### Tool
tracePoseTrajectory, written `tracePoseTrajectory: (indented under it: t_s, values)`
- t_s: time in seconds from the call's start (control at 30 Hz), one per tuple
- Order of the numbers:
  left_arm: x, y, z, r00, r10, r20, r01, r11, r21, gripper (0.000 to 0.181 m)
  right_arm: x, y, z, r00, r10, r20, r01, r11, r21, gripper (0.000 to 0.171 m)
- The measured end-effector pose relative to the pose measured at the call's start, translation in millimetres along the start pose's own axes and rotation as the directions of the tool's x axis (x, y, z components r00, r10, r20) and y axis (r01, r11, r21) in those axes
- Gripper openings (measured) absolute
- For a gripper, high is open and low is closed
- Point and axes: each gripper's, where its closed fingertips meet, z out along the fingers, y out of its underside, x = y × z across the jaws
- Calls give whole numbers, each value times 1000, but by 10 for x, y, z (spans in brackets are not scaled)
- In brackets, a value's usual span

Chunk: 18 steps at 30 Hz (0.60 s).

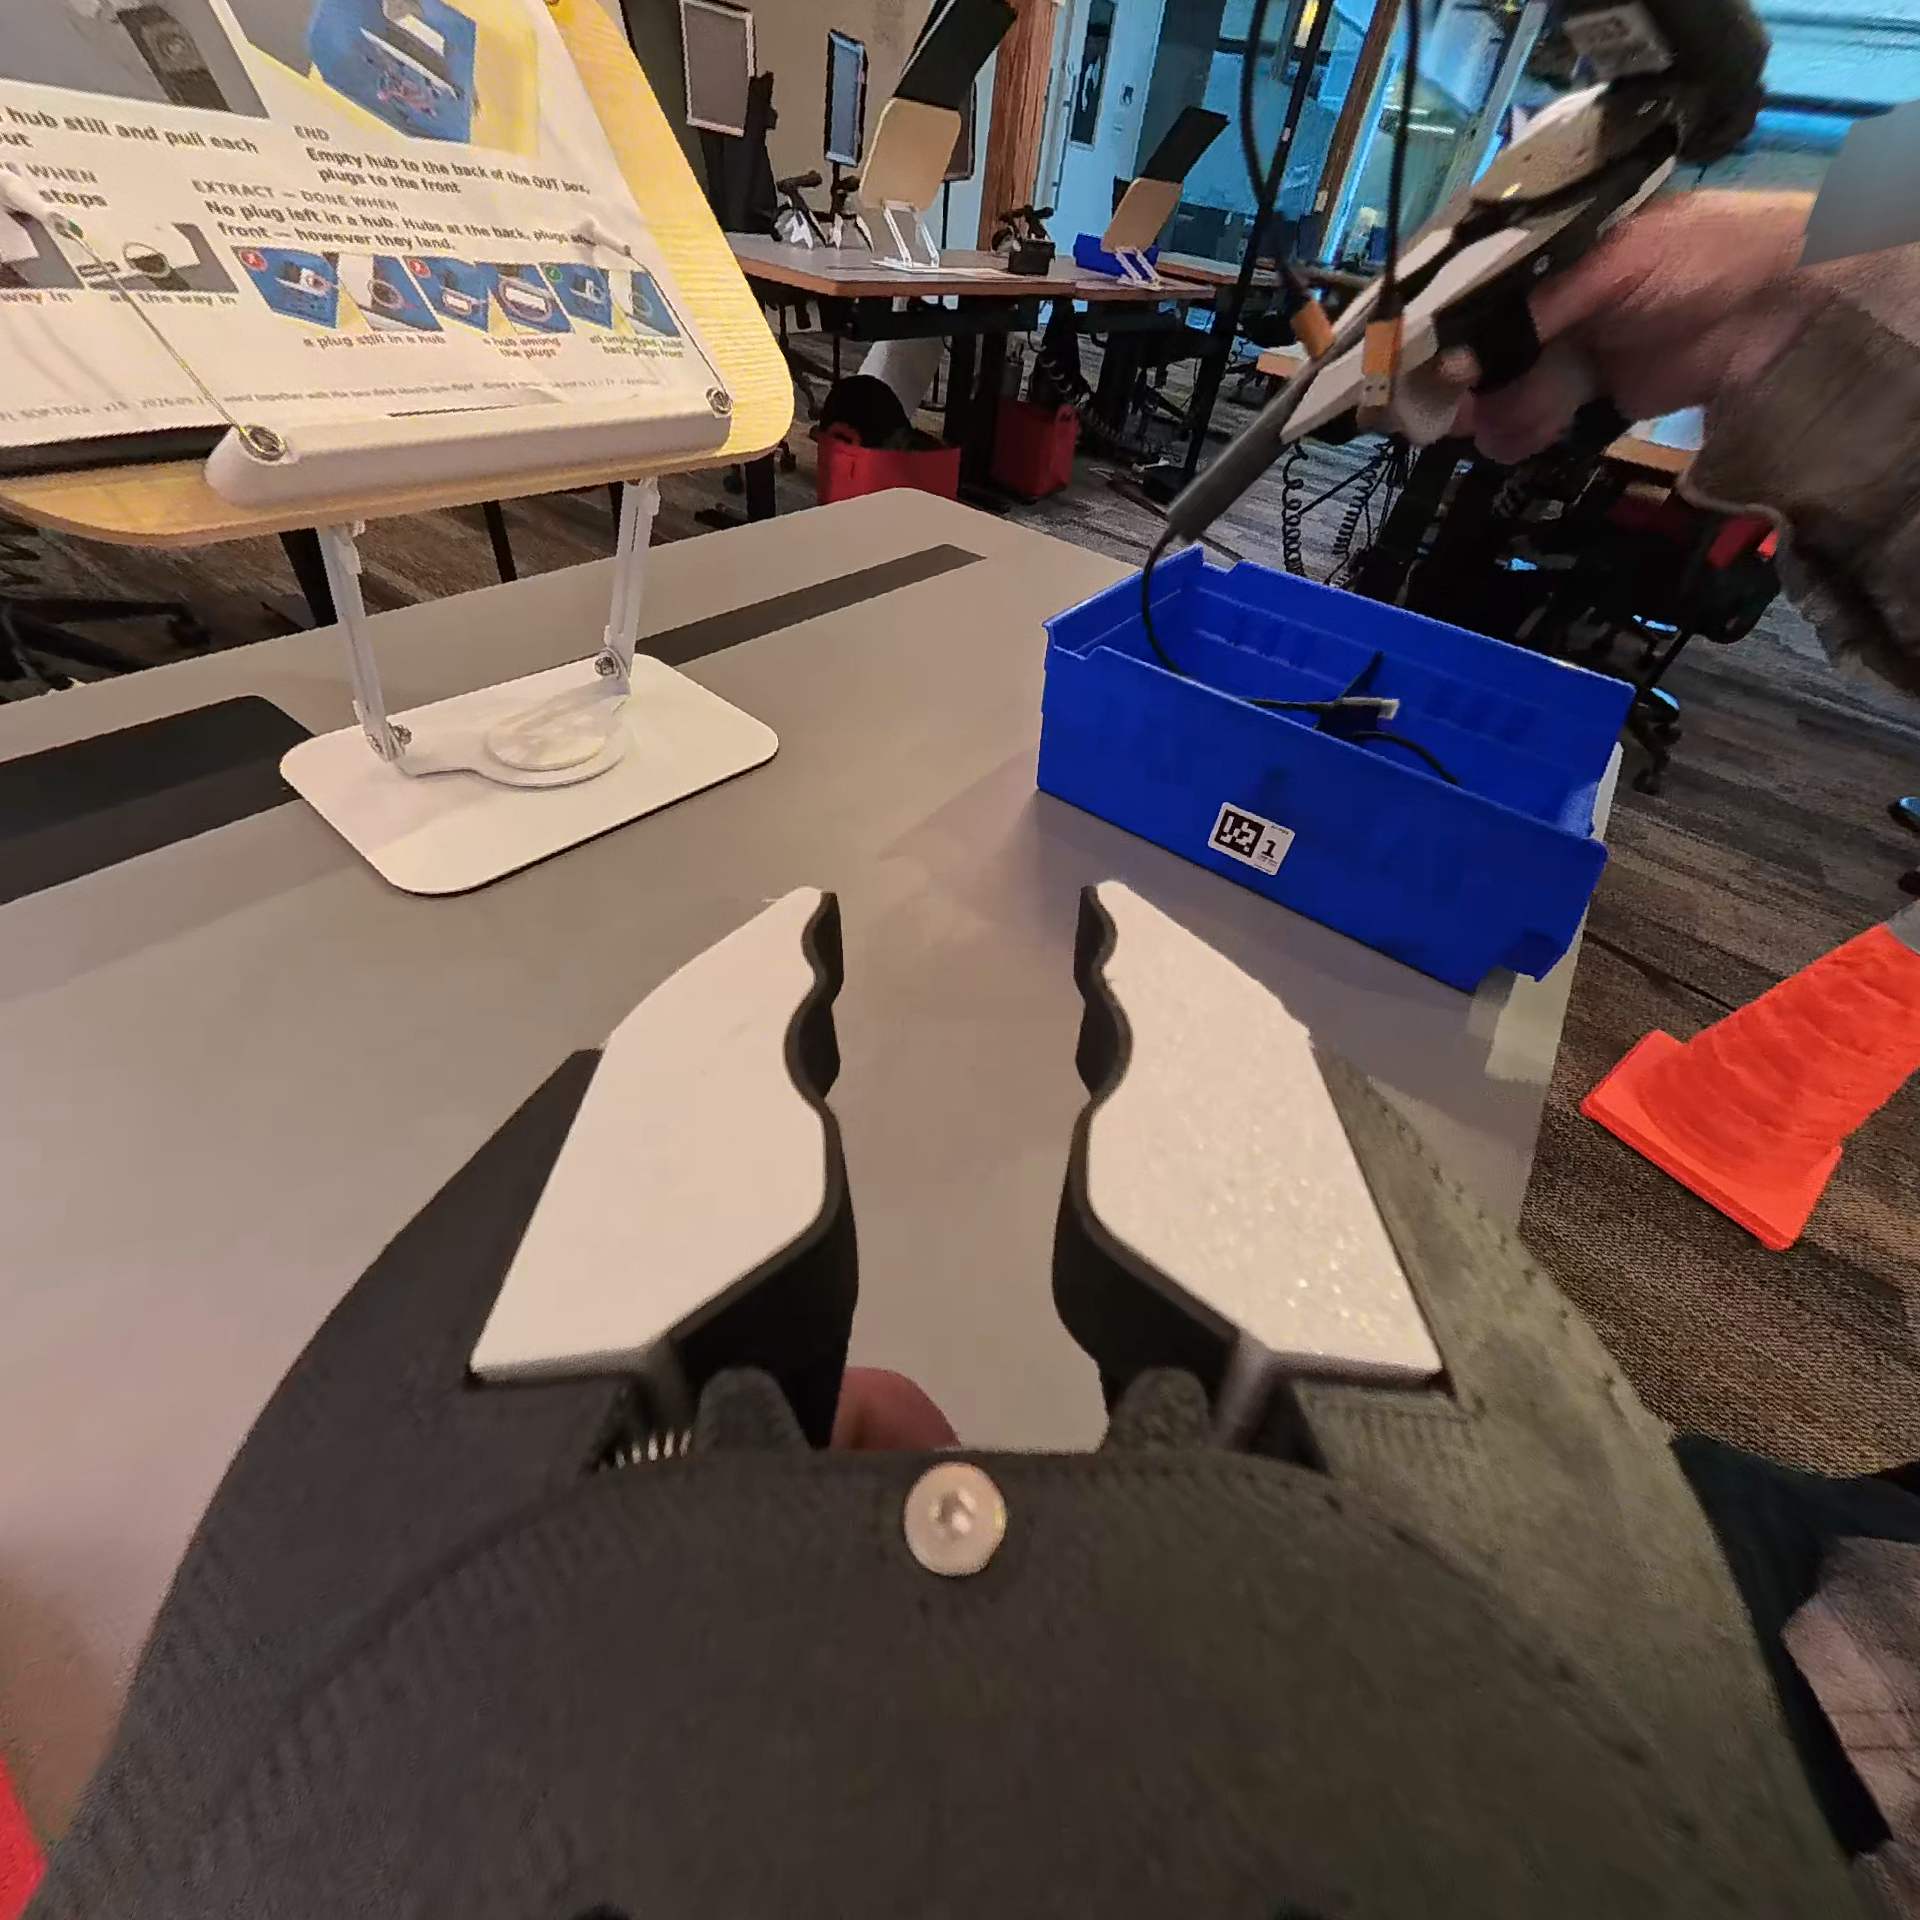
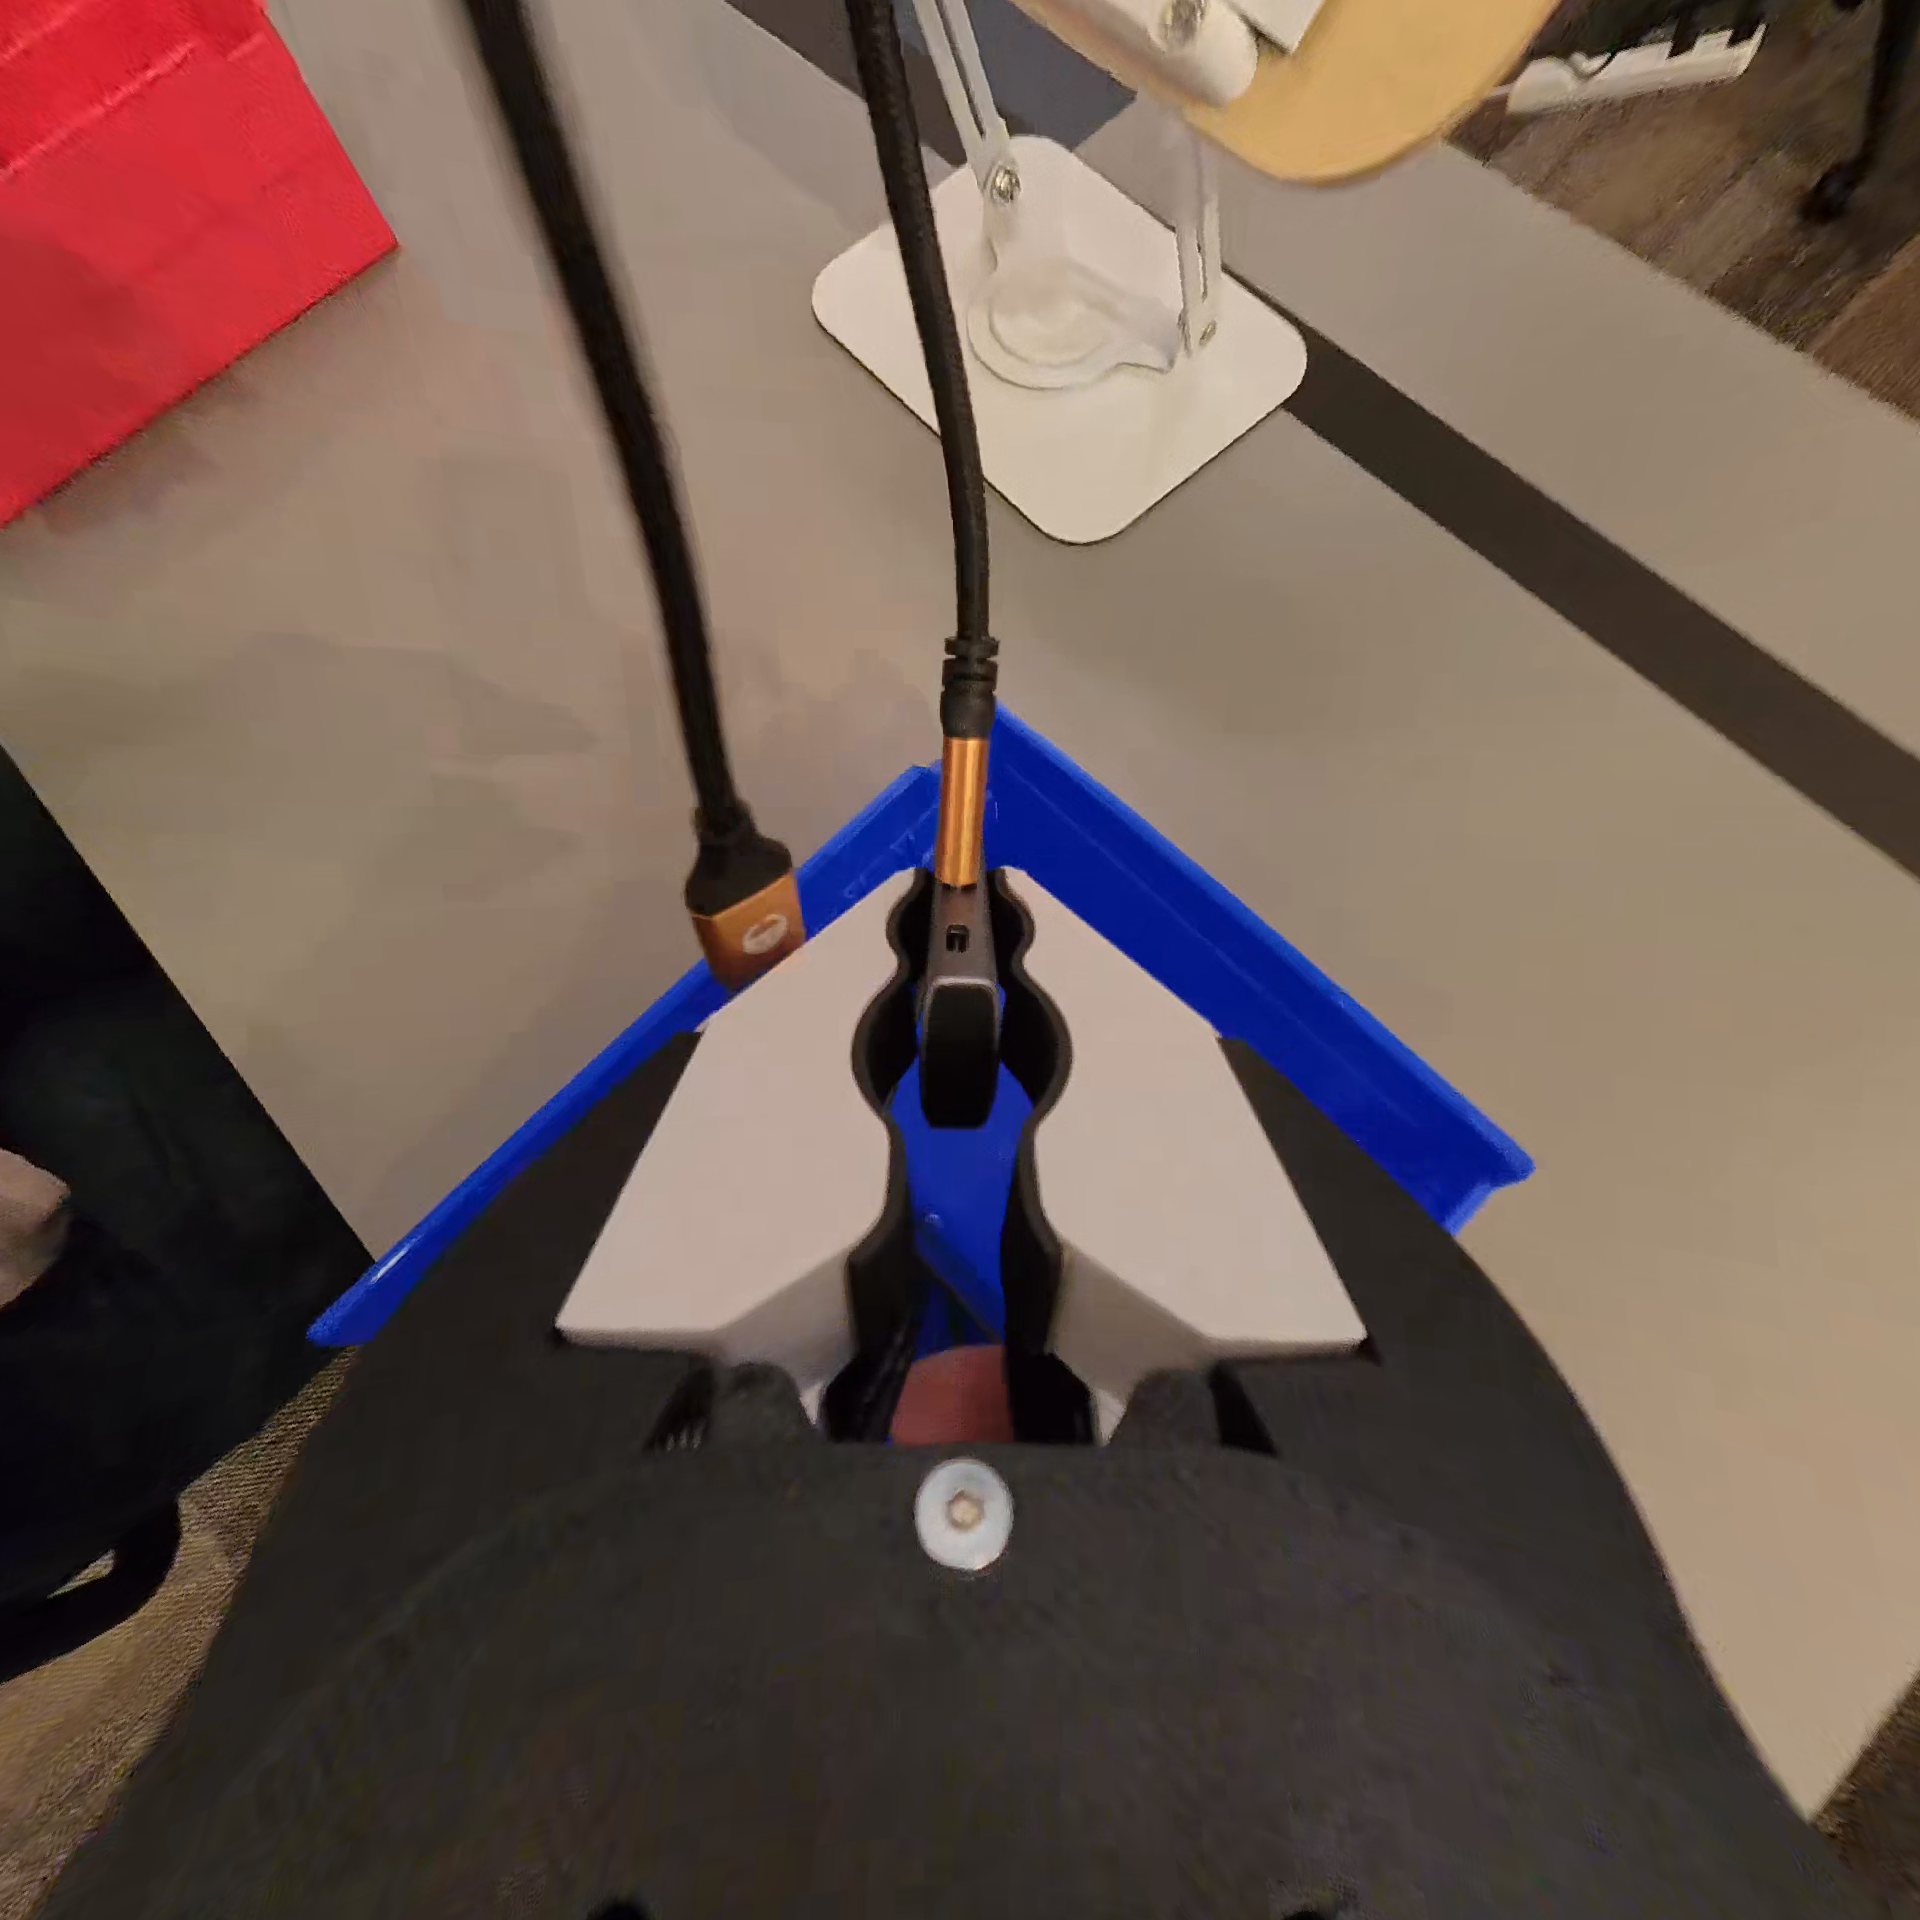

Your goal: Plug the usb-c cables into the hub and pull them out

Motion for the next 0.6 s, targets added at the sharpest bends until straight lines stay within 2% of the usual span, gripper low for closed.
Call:
tracePoseTrajectory:
  t_s: [0.6]
  values:
    - [-12,81,24,1000,-7,-6,7,1000,-24,42,91,726,694,985,152,85,-132,968,-212,8]
